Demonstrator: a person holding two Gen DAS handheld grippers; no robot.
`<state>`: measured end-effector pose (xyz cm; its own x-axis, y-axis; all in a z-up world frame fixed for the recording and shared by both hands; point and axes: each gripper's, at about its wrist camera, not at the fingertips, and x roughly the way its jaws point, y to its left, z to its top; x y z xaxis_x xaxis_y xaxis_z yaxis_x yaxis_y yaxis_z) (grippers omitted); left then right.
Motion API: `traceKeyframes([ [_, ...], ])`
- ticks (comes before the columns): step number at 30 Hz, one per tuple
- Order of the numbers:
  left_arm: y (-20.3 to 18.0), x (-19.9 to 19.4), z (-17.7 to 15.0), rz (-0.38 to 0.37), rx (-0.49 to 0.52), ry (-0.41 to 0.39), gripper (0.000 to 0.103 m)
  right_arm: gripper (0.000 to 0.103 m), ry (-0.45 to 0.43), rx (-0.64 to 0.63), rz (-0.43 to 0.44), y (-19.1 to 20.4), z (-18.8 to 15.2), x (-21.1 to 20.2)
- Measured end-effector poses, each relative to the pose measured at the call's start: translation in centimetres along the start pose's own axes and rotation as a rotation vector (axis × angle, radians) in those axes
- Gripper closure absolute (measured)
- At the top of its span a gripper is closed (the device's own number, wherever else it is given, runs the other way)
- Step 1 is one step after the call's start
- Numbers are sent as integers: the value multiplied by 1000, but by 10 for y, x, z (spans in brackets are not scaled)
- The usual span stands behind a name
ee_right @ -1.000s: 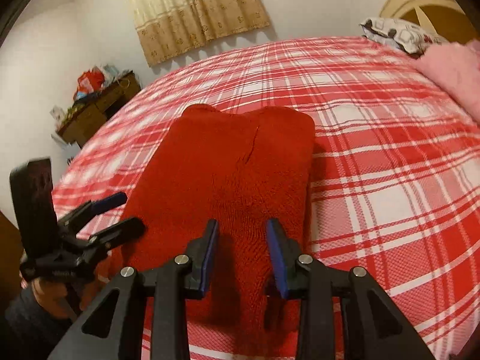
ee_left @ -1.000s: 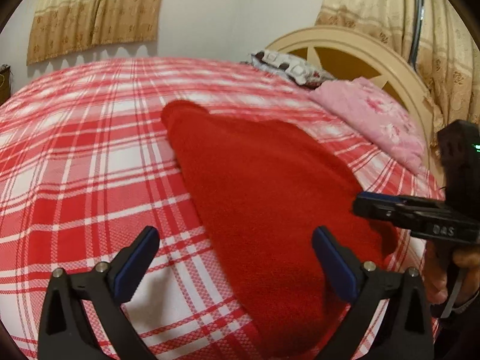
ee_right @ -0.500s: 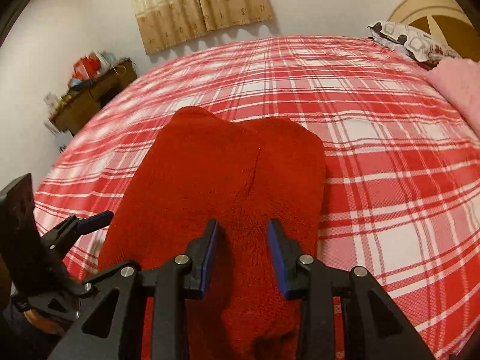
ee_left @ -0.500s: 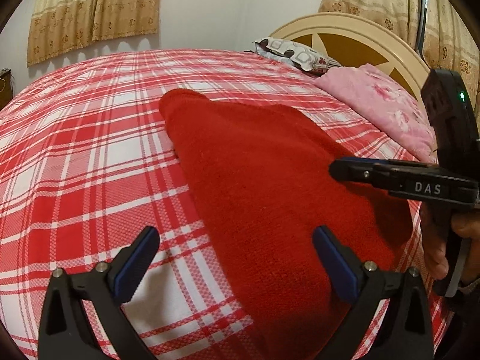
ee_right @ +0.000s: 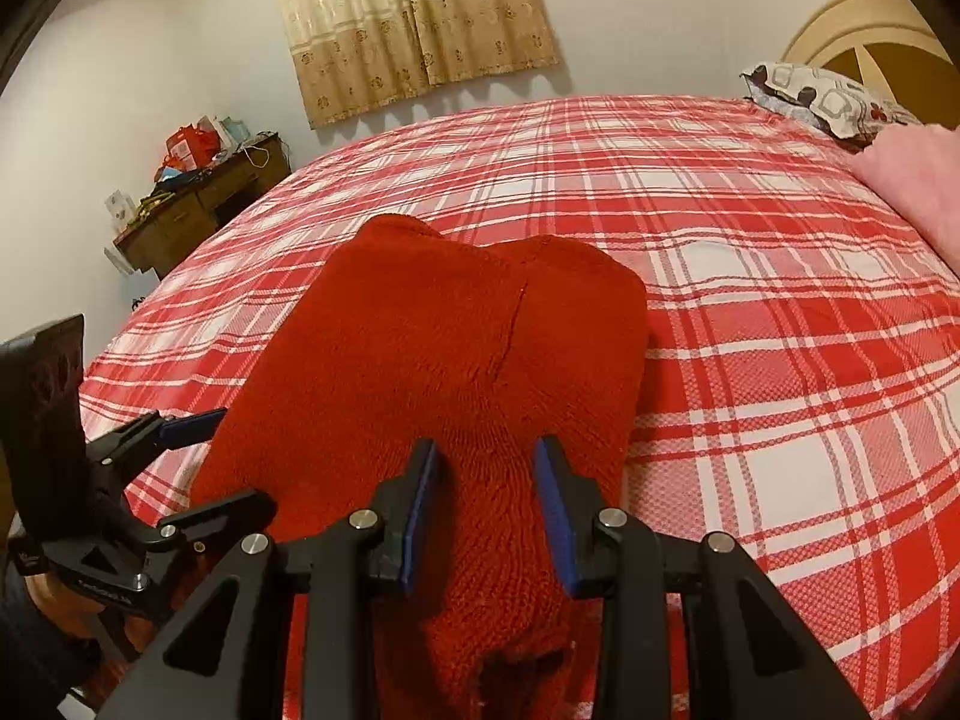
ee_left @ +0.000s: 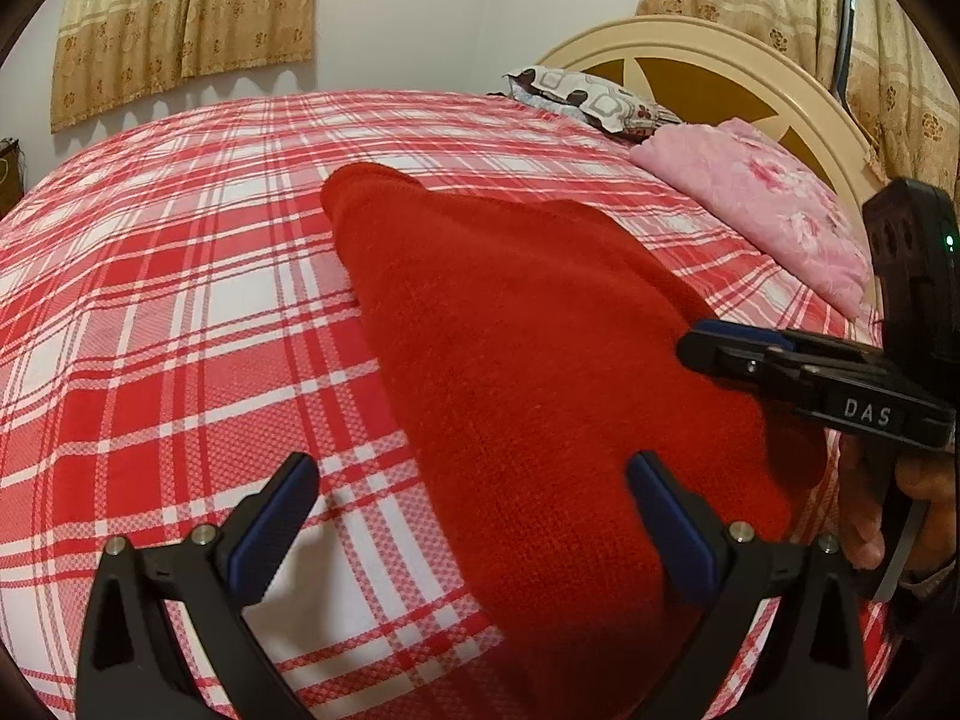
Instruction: Fold small clothes
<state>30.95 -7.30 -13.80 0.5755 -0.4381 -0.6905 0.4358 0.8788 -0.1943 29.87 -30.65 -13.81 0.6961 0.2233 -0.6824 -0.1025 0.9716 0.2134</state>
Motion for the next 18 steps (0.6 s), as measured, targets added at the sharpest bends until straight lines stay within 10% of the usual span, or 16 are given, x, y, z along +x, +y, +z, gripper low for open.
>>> traceKeyframes([
  [5, 0, -11, 2, 15, -4, -44, 0, 67, -26, 31, 47, -7, 7, -15],
  [8, 2, -5, 4, 0, -11, -28, 0, 42, -68, 80, 21, -20, 14, -24],
  [18, 8, 13, 9, -46, -57, 27, 0, 40, 11, 209, 44, -62, 35, 16],
])
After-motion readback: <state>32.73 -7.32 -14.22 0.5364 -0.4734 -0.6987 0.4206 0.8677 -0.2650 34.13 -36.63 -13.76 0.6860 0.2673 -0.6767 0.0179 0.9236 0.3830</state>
